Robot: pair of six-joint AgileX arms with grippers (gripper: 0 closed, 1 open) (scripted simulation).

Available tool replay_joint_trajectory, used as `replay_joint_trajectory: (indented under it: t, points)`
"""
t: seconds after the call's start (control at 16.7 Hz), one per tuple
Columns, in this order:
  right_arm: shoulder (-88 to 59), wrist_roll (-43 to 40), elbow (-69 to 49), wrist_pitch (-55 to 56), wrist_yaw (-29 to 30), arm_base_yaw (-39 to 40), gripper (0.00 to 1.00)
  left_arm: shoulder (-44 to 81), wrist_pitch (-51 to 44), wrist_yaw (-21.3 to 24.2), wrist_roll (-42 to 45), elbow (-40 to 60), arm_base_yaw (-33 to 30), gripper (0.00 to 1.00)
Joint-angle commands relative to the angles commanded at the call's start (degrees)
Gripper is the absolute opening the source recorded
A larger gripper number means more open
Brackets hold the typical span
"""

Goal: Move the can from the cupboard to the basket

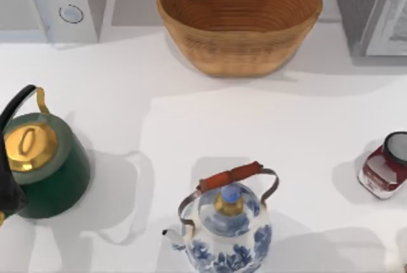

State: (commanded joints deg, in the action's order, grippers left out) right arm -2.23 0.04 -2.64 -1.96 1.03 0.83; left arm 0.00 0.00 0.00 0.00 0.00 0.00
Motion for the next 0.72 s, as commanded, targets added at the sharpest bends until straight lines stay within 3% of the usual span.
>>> replay_joint_trajectory:
  t: [0.48, 0.72]
  points:
    - [1.81, 0.06, 2.97, 1.8, -0.98, -0.65, 0.0, 0.0, 0.0, 0.0, 0.0, 0.0, 0.0, 1.0]
    - [-4.11, 0.14, -1.7, 3.34, 1.73, 1.2, 0.0, 0.0, 0.0, 0.0, 0.0, 0.0, 0.0, 1.0]
